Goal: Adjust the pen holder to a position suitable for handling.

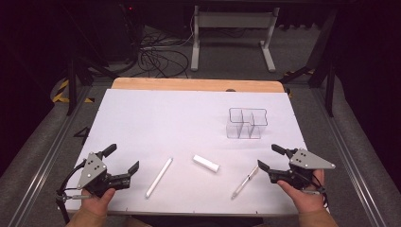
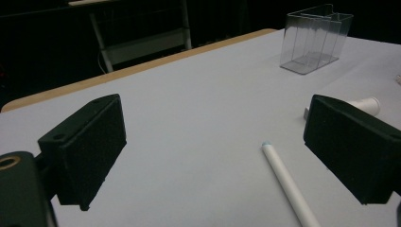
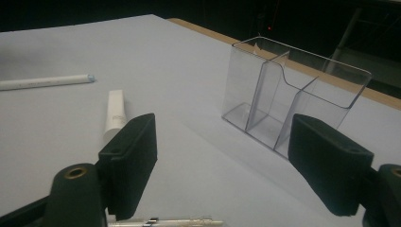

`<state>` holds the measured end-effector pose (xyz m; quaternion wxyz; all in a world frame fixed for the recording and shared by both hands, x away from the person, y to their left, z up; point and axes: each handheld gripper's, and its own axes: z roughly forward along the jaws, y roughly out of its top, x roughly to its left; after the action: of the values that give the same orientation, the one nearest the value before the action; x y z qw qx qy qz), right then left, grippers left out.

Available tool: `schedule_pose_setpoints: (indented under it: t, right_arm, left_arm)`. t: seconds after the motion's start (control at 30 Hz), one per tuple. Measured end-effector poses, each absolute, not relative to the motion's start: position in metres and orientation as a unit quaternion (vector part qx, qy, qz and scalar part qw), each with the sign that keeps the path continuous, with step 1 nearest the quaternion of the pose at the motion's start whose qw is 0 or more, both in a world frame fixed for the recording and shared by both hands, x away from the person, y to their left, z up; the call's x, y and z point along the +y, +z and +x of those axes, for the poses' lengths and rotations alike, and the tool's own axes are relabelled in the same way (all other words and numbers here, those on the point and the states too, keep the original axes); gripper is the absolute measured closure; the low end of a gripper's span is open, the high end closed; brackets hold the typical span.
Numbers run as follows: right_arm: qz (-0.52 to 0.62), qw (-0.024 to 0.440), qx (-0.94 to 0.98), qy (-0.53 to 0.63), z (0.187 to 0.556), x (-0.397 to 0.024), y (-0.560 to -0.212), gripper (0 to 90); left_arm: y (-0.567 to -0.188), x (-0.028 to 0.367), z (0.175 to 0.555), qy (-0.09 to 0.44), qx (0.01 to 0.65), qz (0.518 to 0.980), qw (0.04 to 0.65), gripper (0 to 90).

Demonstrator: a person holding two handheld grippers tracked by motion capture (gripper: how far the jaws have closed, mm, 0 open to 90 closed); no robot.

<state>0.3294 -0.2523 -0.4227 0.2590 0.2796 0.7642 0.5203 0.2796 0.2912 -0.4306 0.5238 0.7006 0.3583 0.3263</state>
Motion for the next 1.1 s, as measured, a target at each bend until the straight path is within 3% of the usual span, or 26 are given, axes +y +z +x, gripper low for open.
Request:
schedule_pose_setpoints:
  t: [1.1]
  right_arm:
    - [0.278, 0.252, 0.766, 0.522, 0.357, -0.246, -0.4, 23.9]
  left_arm:
    - [-0.432, 0.29, 0.281, 0.327, 0.359, 0.707, 0.515, 7.8]
